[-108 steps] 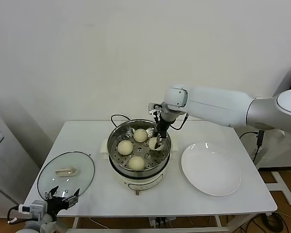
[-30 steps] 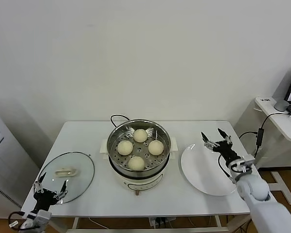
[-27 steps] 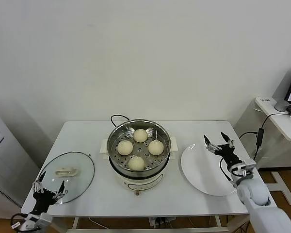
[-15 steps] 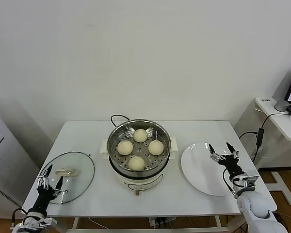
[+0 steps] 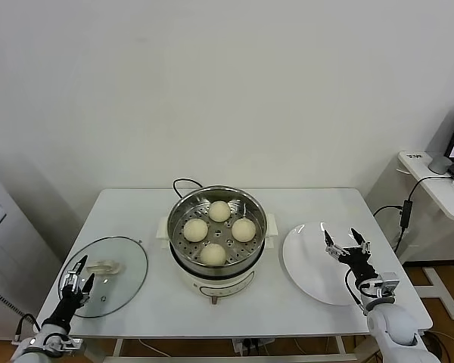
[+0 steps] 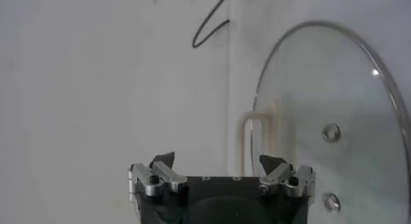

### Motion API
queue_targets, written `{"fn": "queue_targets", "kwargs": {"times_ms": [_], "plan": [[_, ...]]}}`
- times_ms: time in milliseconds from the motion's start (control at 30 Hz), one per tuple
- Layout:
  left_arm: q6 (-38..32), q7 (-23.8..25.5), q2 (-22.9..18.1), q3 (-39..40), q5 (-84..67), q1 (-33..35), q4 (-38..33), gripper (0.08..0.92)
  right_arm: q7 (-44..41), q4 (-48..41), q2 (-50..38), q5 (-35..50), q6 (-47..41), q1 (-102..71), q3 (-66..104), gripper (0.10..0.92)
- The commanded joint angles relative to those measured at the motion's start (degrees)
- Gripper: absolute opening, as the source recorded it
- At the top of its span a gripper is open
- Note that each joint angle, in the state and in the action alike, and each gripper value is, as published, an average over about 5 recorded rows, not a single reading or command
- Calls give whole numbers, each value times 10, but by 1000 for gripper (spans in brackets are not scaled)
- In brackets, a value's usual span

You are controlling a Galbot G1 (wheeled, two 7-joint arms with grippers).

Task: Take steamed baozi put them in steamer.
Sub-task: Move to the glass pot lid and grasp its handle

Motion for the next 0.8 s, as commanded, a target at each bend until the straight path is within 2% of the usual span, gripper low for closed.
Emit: {"fn": "queue_targets", "kwargs": {"times_ms": [33, 600, 800], "plan": [[-10, -11, -3, -3, 49, -31, 26, 823, -5, -14, 5, -5, 3, -1, 3, 823], [2, 0, -14, 19, 45, -71, 48, 817, -10, -4, 1, -2, 2, -1, 8, 823], [-1, 7, -14, 19, 31, -68, 47, 680, -9, -2, 3, -2, -1, 3, 7, 823]]}}
